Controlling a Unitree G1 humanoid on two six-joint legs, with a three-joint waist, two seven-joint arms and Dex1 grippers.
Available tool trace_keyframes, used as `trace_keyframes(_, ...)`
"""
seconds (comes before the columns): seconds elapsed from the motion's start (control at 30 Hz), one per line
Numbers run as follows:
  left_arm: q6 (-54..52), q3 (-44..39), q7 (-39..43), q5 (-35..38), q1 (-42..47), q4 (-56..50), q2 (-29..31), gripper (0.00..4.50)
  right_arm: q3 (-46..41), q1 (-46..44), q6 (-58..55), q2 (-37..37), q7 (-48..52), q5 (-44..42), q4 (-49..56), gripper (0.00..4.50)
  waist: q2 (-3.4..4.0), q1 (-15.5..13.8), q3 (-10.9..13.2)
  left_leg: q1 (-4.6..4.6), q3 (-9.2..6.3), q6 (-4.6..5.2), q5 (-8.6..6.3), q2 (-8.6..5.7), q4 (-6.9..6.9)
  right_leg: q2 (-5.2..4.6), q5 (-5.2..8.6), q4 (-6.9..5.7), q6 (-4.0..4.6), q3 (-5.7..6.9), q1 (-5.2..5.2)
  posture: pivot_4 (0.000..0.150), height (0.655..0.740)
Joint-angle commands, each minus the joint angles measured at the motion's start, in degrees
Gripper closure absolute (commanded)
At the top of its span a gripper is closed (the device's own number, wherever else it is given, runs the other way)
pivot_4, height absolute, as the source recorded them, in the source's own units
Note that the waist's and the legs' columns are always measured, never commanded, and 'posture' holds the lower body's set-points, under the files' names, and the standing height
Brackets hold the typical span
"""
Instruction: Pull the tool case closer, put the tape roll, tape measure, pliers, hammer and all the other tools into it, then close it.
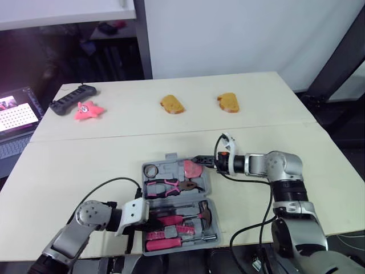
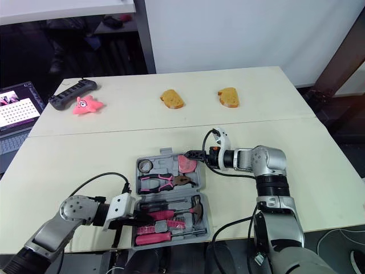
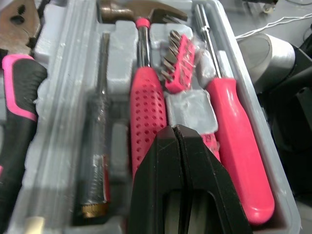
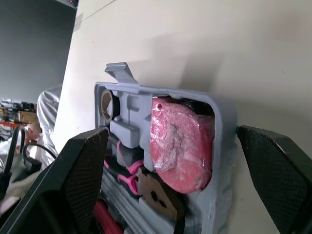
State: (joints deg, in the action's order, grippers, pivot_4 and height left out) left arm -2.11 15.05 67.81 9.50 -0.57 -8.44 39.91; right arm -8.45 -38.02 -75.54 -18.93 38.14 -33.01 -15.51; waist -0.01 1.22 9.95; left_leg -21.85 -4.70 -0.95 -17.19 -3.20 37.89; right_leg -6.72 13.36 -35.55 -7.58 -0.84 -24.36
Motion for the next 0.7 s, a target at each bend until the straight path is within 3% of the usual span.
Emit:
trace_keyframes(0.03,-1.3,-0.6,-0.3,0.6,0.3,-2.8,1.0,4.50,0.4,0.8,-0.6,-0.7,2.0,-3.2,5.3,0.07,0.00,0.0,0.0,0.00,0.00,0.00,0.00,0.00,0.00,0.00,0.00,0.00,0.00,0.00,0.00,0.150,0.7400)
trace_keyframes(0.27,-1.2,-1.6,0.0,1.3,0.3,-2.6,2.1,4.50,0.9,2.8,-0.9,-2.0,1.8,-4.2,9.5,0.07,0.00,-0.2,0.0,-0.01,0.00,0.00,0.00,0.00,0.02,0.00,0.00,0.00,0.00,0.00,0.01,0.150,0.7400)
trace_keyframes(0.53,-1.3,-3.0,3.3,7.0,-3.4,-1.1,2.1,4.50,4.7,1.3,4.4,-4.3,-1.1,1.8,4.3,0.07,0.00,0.0,0.0,-0.02,0.02,0.00,0.00,0.00,0.02,0.00,0.00,0.02,0.00,-0.01,-0.01,0.150,0.7400)
trace_keyframes(0.7,0.7,-2.4,1.0,5.5,-5.8,3.7,-0.3,4.50,8.7,0.6,7.3,-4.1,-0.5,4.5,0.4,0.07,0.00,-0.1,0.0,-0.01,0.02,0.00,0.00,0.00,0.03,0.00,-0.02,0.01,0.03,0.00,-0.01,0.150,0.7400)
